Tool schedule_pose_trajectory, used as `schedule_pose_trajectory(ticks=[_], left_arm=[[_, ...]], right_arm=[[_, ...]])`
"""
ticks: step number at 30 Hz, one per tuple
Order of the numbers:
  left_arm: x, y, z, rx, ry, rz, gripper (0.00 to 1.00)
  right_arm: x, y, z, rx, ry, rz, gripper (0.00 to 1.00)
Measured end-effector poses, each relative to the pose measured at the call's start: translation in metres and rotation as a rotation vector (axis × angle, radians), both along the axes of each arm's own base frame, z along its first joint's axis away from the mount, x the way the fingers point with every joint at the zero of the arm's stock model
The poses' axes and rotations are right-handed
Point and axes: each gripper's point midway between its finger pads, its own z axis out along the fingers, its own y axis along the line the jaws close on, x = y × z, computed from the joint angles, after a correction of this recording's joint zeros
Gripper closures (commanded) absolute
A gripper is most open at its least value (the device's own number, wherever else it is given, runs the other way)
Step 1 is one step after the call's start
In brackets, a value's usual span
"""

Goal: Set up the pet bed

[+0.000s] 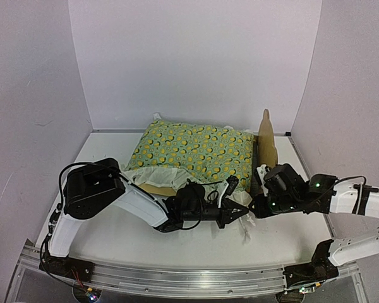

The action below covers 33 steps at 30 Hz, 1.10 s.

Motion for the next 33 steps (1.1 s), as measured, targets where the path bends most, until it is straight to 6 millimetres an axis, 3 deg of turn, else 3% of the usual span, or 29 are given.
schedule_pose_trajectory(ticks=[5, 10, 16, 22, 27, 33], left_arm=[[-0.002, 0.002, -0.004, 0.008, 0.007, -0.008, 1.0], [-0.005, 0.009, -0.015, 0.027, 0.015, -0.006, 1.0], [-0.005, 0.025, -0.04, 0.096, 0.041, 0.004, 1.0], [0.0, 0.036, -0.054, 0.172, 0.042, 0.023, 1.0], [0.002, 0.039, -0.068, 0.253, 0.029, 0.03, 1.0], [-0.001, 0.045, -0.083, 0.322, 0.039, 0.019, 1.0]], right_arm=[[0.004, 0.006, -0.008, -0.022, -0.001, 0.03, 0.8], [0.005, -0.005, -0.008, -0.074, 0.024, -0.031, 0.71], [-0.017, -0.013, -0.017, -0.079, 0.11, -0.02, 0.59], [-0.042, -0.006, -0.056, -0.069, 0.209, 0.047, 0.65], [-0.04, -0.004, -0.085, -0.132, 0.227, 0.046, 0.7], [-0.041, -0.001, -0.099, -0.149, 0.198, 0.05, 0.73]])
